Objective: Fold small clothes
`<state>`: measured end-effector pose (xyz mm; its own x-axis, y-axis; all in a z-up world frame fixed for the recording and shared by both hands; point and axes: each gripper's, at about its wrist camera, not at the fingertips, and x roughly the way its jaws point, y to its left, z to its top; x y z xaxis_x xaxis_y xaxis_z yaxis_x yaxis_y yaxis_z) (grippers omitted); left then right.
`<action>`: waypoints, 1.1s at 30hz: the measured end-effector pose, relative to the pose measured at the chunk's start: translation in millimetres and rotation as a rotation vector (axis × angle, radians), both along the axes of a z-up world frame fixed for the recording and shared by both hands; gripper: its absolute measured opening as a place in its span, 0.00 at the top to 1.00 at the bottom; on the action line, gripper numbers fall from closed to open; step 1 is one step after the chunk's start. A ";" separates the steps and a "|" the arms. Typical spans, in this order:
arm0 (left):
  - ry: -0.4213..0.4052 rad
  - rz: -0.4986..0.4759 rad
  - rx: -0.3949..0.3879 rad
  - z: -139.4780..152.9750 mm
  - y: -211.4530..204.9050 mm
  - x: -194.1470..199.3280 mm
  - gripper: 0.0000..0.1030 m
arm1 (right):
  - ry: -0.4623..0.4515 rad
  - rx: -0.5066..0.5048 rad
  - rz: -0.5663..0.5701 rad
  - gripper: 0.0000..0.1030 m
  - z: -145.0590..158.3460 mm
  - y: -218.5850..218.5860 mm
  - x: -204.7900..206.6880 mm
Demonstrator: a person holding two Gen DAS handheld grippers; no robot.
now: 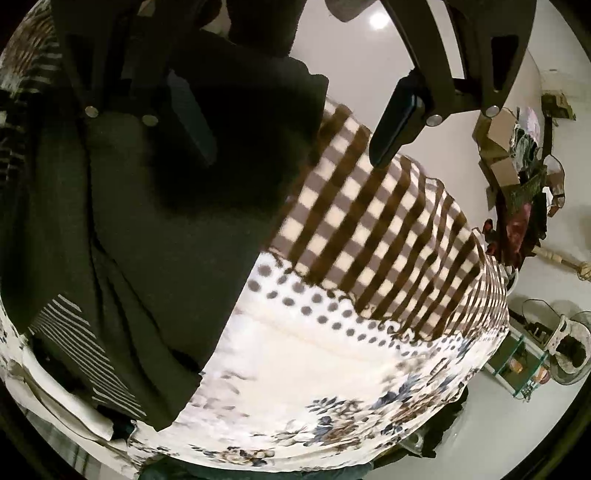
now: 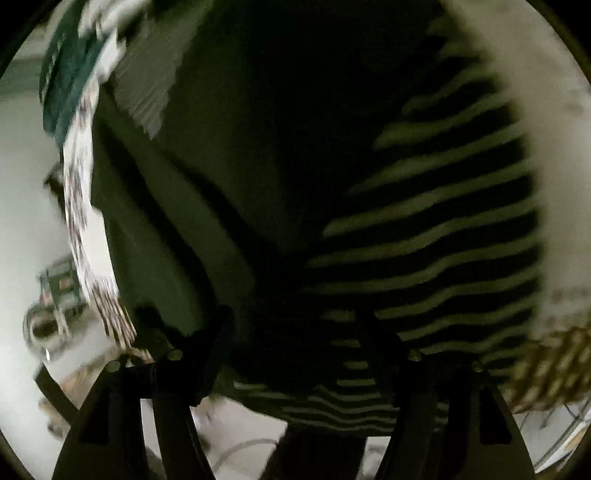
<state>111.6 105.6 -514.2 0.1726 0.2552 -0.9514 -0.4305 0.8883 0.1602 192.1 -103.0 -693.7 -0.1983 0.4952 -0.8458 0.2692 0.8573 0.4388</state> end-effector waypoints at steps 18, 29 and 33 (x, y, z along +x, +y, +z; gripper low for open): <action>-0.017 -0.063 -0.035 -1.5 -15.1 24.2 0.18 | -0.025 -0.229 -0.123 0.66 31.8 -89.9 -41.4; -0.067 -0.134 -0.079 -13.8 -10.5 60.4 0.18 | -0.054 -0.193 -0.124 0.54 25.2 -70.1 -42.1; 0.113 -0.216 -0.088 -56.9 -27.3 49.4 0.18 | -0.021 -0.258 -0.076 0.54 16.0 -69.9 -48.5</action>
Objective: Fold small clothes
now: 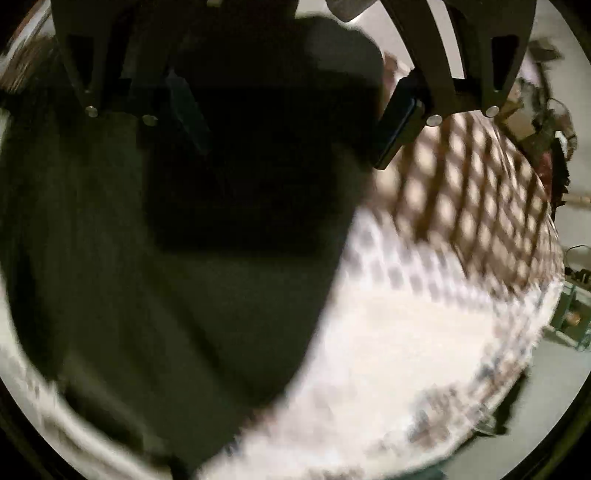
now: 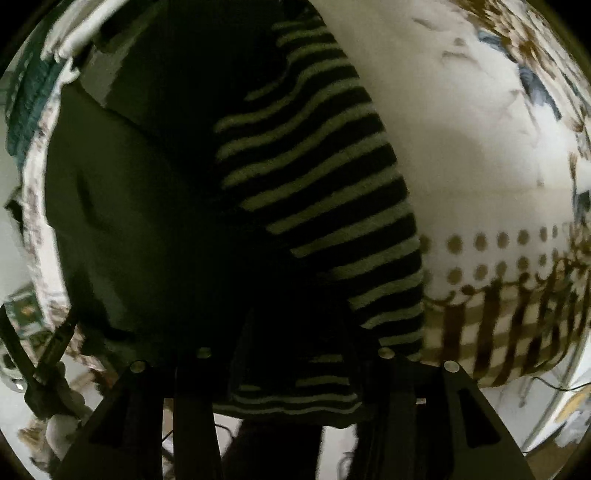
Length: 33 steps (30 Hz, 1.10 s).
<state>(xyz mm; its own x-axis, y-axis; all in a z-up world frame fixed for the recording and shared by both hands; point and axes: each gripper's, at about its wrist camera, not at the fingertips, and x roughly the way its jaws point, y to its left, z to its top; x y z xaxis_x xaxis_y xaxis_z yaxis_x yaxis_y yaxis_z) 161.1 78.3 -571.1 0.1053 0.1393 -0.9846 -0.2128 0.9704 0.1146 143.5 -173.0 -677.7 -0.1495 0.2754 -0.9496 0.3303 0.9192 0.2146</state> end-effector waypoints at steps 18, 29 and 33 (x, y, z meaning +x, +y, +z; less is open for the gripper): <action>-0.122 0.092 0.011 82.4 22.2 -40.4 0.18 | -0.040 0.047 -0.009 0.21 61.1 7.2 44.9; -0.191 -0.030 -0.068 112.7 -89.6 -17.9 0.18 | -0.134 0.209 0.109 0.21 127.9 -63.0 138.0; -0.113 -0.099 -0.092 96.1 -184.3 -29.5 0.18 | -0.098 0.235 0.158 0.21 115.2 -122.4 173.1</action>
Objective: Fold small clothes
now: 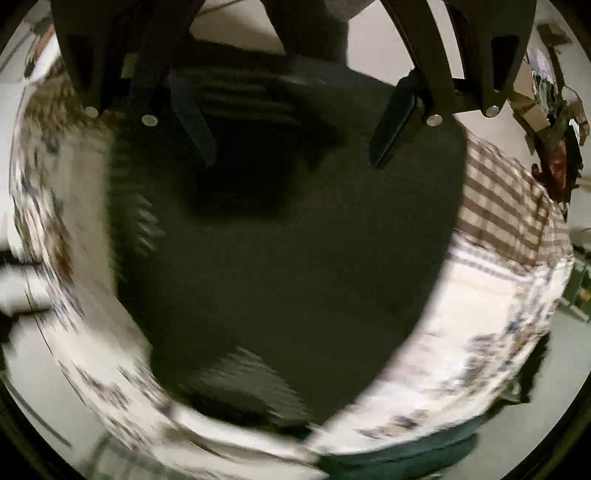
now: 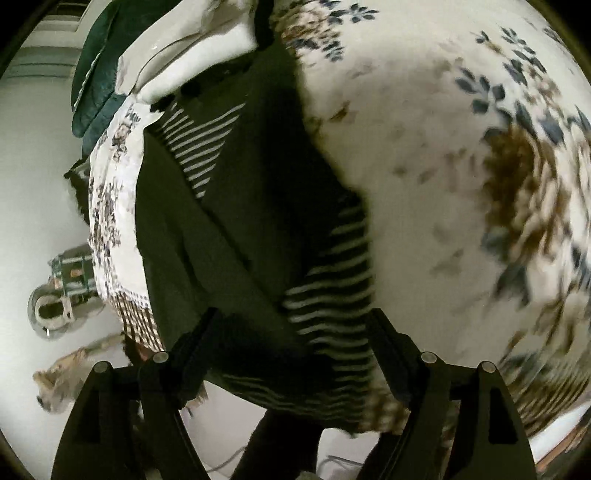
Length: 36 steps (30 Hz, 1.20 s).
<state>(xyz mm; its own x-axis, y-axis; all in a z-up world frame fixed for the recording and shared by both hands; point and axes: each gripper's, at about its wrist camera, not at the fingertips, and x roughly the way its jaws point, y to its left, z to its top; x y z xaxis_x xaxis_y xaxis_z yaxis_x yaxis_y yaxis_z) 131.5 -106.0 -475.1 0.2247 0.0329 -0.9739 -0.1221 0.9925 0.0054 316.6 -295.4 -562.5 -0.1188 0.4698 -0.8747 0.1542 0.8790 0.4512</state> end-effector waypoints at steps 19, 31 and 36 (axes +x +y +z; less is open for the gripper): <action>0.151 -0.108 0.219 -120.2 -201.4 -3.2 0.90 | 0.069 0.274 0.135 0.21 -113.8 -56.6 155.1; 0.050 0.073 0.162 -44.3 -153.6 -11.3 0.96 | 0.154 0.397 0.135 0.23 -184.5 61.1 244.0; 0.010 0.146 0.111 -20.8 -129.6 -12.9 0.97 | 0.105 0.289 0.232 0.89 -163.7 97.0 239.1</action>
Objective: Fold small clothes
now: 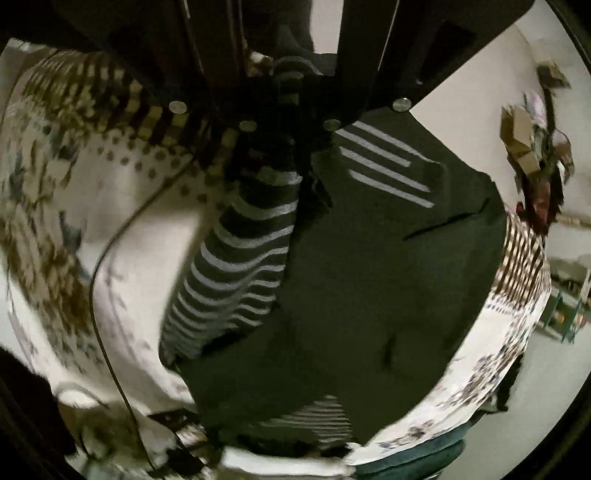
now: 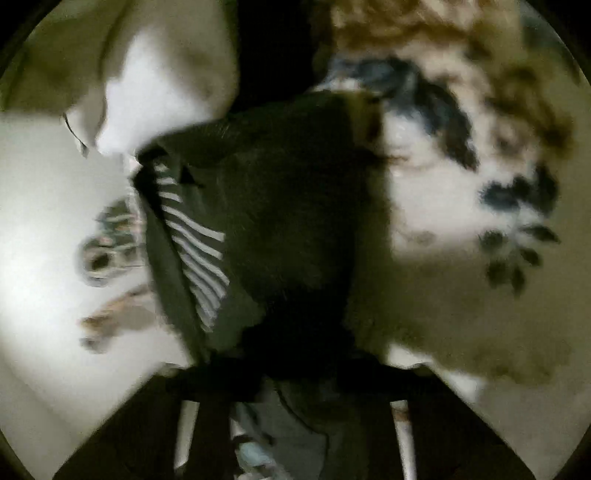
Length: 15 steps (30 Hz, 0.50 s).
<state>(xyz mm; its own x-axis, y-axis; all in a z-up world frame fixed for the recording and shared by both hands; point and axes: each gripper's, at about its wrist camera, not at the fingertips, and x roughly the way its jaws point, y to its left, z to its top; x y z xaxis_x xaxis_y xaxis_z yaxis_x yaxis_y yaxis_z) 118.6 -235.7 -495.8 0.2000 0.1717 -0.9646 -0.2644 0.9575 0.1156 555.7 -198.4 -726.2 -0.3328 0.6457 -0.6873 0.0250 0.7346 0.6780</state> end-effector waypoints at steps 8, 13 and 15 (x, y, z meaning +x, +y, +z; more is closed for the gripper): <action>-0.089 0.151 -0.149 45.0 75.4 -18.3 0.97 | -0.145 -0.123 0.129 0.90 115.1 74.2 -2.9; -0.133 0.306 -0.290 54.0 156.7 -29.2 0.97 | -0.178 -0.211 0.183 0.90 162.3 167.0 -0.5; -0.160 0.387 -0.355 50.2 199.3 -33.4 0.97 | -0.185 -0.251 0.185 0.90 167.2 209.9 2.6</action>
